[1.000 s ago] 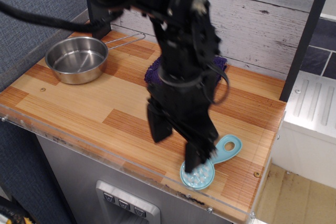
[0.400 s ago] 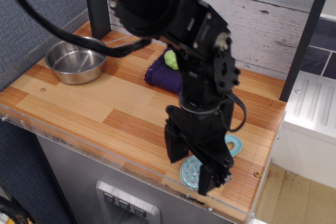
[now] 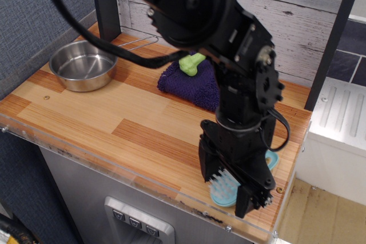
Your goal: Pick blue spoon and place it near vessel on the left
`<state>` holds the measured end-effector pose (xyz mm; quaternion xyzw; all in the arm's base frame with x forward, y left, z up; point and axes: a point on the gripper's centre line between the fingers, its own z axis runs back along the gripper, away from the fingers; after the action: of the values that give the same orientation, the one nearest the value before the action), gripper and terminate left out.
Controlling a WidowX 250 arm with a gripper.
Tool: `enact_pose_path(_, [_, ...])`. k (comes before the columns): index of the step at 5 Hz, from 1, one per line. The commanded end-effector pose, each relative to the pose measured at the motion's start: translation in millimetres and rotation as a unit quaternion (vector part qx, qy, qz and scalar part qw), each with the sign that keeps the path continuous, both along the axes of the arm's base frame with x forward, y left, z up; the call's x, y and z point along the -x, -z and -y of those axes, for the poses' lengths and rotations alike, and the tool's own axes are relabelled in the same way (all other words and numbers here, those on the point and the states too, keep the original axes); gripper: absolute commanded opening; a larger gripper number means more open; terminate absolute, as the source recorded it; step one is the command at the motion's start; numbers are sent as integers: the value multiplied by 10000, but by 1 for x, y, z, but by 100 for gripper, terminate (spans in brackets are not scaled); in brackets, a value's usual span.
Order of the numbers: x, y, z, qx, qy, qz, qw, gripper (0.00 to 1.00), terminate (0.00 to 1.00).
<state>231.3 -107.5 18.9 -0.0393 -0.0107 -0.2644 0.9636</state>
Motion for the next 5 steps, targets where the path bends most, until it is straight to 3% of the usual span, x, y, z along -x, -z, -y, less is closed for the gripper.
enact_pose_path(1, [-9,5,-6,-118,-71,14,9999,100,0])
enact_pose_path(2, [-12,7,-9,-97,-152,6,9998,0,0])
enact_pose_path(3, [-14,-4,-10,-58,-60,80,9999,0,0])
enact_pose_path(4, [-17,-33,-19,226,-114,275,9993,0,0])
enact_pose_path(5, [-21,-78,-58,433,-719,702,9940,0,0])
